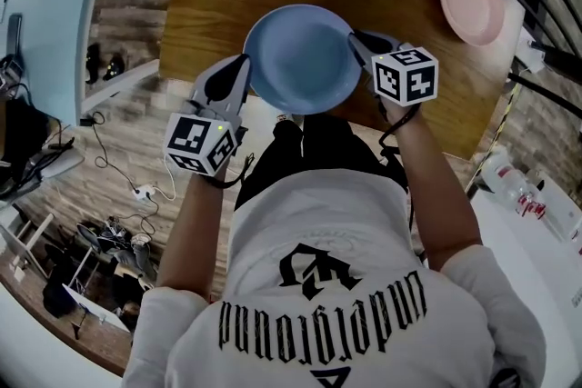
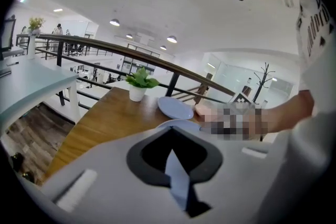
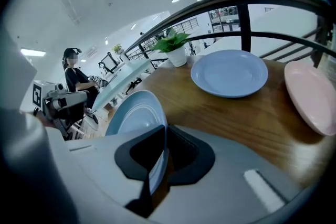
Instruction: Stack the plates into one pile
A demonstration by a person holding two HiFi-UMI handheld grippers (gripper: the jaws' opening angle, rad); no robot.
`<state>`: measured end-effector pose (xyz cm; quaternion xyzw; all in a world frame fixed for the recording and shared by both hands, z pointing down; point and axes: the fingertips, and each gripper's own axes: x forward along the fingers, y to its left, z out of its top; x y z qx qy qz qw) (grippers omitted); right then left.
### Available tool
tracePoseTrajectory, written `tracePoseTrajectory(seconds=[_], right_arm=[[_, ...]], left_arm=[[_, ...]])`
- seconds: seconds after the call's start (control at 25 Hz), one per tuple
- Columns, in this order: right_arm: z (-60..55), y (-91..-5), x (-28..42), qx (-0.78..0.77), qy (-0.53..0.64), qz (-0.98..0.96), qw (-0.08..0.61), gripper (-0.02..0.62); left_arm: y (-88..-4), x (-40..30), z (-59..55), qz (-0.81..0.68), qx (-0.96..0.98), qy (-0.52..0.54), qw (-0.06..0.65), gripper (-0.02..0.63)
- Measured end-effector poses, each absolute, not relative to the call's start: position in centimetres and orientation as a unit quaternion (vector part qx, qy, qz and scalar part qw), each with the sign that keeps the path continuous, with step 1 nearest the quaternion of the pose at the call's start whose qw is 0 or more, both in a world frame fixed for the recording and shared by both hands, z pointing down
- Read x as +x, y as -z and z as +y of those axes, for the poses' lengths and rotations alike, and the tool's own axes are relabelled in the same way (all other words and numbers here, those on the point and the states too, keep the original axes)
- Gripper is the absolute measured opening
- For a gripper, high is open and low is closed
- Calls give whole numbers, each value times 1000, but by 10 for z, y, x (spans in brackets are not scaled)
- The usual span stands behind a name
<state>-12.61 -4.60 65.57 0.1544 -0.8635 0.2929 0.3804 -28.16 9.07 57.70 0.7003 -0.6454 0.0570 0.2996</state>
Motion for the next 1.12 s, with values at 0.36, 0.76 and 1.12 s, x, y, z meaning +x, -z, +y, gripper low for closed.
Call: tracePoseTrajectory(seconds=[0.36,0.76,1.12], right_arm=[[-9,-576,-126,204,-267,-886,320,20],[6,-486,-103,253,-227,-904,258,20],[-11,-450,-59,294,-216,-904,223,20]], left_arm=[[-509,-295,134,-638,732,-50,233,46],[-435,-280,151,-621,766,-26,164,46],[-412,-252,137,-597,789,-26,143,46]])
